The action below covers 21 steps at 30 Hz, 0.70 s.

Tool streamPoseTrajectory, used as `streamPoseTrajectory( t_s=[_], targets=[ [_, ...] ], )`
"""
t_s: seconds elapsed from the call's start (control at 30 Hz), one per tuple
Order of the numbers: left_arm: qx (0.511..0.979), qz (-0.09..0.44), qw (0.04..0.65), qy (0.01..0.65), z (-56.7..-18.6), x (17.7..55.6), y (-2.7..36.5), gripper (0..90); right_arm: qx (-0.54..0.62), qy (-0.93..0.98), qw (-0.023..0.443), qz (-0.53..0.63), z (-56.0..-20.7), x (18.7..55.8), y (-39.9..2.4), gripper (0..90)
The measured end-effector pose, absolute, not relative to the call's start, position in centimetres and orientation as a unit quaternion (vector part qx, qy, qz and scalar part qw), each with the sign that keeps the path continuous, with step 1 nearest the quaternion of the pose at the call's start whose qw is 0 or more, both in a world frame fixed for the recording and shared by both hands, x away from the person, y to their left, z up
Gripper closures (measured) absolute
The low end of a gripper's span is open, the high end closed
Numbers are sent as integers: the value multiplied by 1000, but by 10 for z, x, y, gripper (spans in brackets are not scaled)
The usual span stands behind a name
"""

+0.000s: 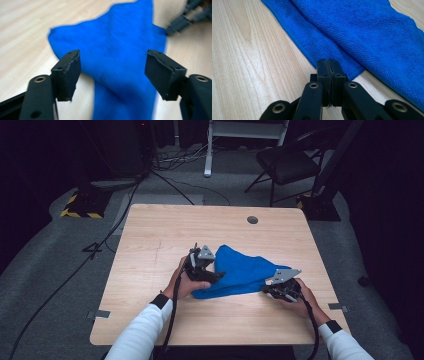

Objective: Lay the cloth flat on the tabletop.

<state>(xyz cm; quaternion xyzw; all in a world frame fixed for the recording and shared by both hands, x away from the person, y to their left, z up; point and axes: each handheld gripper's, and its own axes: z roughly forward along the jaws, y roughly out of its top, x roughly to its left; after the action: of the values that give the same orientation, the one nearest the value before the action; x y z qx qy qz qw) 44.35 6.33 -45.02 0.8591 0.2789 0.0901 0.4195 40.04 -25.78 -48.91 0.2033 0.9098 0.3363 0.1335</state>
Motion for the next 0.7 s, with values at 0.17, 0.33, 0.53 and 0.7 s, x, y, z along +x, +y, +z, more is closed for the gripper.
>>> streamPoseTrajectory(
  t_s=[0.17,0.33,0.53,0.7],
  targets=[
    [873,94,392,276,-471,472,52,355,204,909,130,339,-489,400,-259,891],
    [877,63,384,282,-492,486,45,505,203,909,128,340,-489,399,-261,894],
    [884,89,358,287,-494,489,44,753,200,911,130,337,-489,399,-262,895],
    [884,107,339,302,-491,493,49,850,199,912,127,336,-489,397,-263,896]
  ],
)
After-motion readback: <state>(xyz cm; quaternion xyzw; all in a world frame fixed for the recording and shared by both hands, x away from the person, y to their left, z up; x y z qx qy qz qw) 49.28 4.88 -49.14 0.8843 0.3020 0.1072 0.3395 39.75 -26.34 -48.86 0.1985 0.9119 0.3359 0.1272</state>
